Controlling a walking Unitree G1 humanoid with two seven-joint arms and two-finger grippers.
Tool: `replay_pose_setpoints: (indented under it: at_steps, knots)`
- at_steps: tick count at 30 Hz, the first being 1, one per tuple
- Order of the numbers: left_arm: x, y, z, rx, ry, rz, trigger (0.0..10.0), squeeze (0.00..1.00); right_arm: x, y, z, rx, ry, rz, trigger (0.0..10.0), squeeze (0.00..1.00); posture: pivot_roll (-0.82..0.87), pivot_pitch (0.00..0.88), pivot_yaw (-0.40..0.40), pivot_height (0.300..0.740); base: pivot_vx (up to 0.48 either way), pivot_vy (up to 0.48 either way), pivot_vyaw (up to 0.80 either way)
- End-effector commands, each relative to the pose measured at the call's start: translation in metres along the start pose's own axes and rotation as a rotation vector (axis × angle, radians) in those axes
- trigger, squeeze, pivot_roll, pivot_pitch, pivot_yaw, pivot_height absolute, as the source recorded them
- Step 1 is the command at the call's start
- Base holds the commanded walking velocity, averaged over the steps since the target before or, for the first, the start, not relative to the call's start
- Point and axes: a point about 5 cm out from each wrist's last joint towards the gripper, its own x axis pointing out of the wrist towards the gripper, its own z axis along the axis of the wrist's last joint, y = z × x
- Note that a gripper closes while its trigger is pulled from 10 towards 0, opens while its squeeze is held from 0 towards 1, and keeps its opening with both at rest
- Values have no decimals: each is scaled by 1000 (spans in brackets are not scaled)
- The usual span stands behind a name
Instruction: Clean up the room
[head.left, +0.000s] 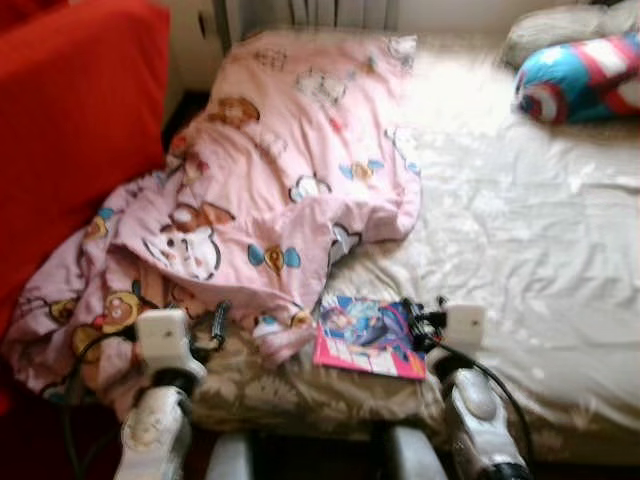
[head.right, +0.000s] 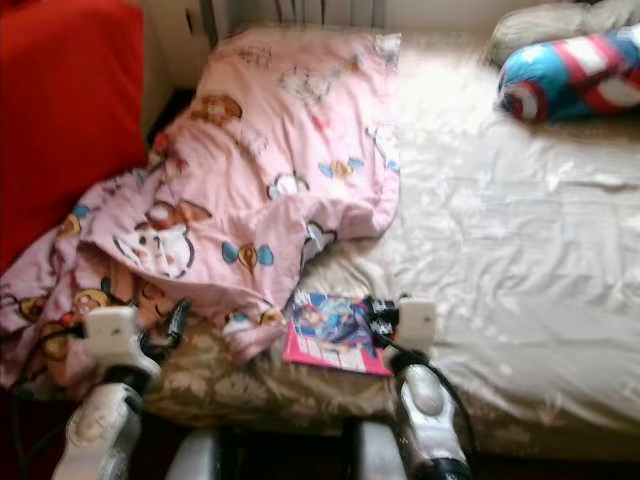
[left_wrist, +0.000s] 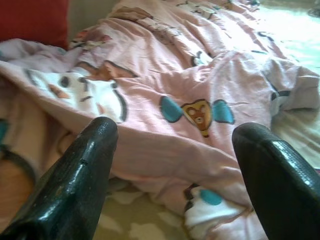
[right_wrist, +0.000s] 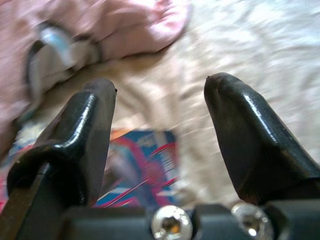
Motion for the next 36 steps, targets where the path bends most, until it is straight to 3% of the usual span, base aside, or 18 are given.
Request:
replay_pose_setpoints:
  at_steps: [1,10,14,20,28,35,36]
  knots:
    - [-5,8,-3,31,22,18,10000,0,-3,6,-7,19,26,10,10000,0,-13,173,-34,614,0,0,0]
    - [-7,7,-3,32,23,17,10000,0,-3,6,-9,18,33,8,10000,0,-13,185,-33,614,0,0,0]
    - [-9,7,-4,32,27,16,10000,0,-3,3,-14,8,86,-28,10000,0,-13,190,-32,614,0,0,0]
    - [-11,6,-4,34,32,11,10000,0,-5,4,-14,15,71,-18,10000,0,-11,204,-26,574,0,0,0]
    - [-15,7,-5,39,42,8,10000,0,-4,4,-16,7,79,-31,10000,0,-1,227,-19,574,0,0,0]
    - [-22,8,-7,47,63,4,10000,0,-2,-12,-21,163,126,-159,10000,0,14,255,-6,574,0,0,0]
    - [-24,9,-7,49,66,4,10000,0,-1,-15,-22,219,141,-176,10000,0,16,261,-2,574,0,0,0]
